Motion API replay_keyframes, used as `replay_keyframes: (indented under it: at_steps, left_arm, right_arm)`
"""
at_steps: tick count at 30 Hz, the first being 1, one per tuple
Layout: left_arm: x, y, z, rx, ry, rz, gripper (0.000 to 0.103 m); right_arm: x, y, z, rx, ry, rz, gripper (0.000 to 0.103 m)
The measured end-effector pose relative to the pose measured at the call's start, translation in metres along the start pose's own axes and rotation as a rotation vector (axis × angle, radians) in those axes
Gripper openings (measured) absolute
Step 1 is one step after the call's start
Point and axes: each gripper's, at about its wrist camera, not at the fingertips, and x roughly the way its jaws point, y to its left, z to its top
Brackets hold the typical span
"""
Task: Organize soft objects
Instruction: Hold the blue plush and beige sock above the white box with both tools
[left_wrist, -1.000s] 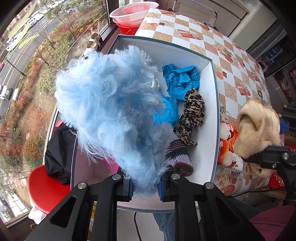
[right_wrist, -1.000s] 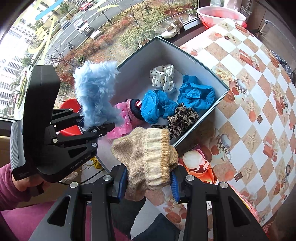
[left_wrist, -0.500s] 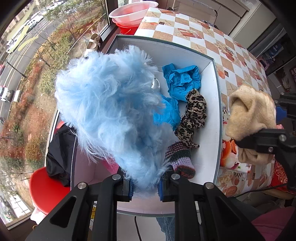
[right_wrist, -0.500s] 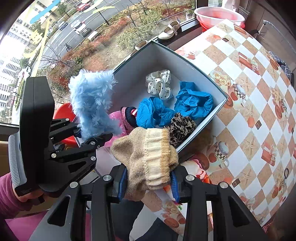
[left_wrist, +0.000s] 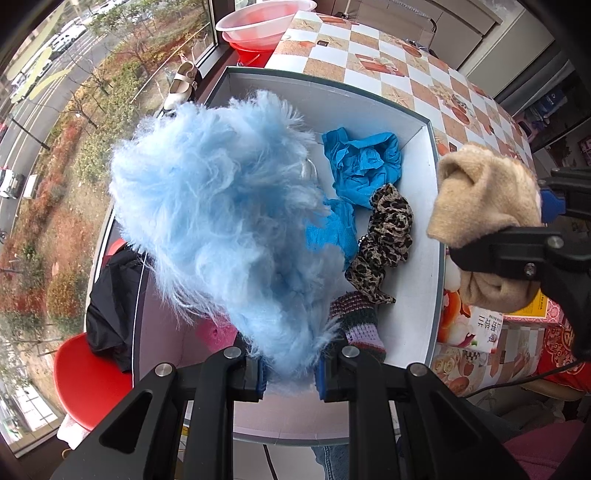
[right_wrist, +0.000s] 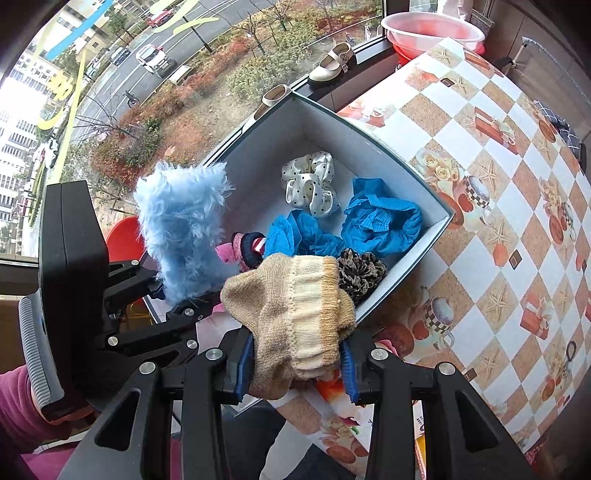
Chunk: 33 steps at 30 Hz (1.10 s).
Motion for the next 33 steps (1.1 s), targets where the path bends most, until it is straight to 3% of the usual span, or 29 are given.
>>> replay_keyframes:
  at_steps: [33]
  left_arm:
    - [0.014,-0.002,0.006,-0.022,0.02,0.005,0.021]
  right_arm:
    - [0.005,-0.024,0.011,0.046,0.01,-0.008,0.039]
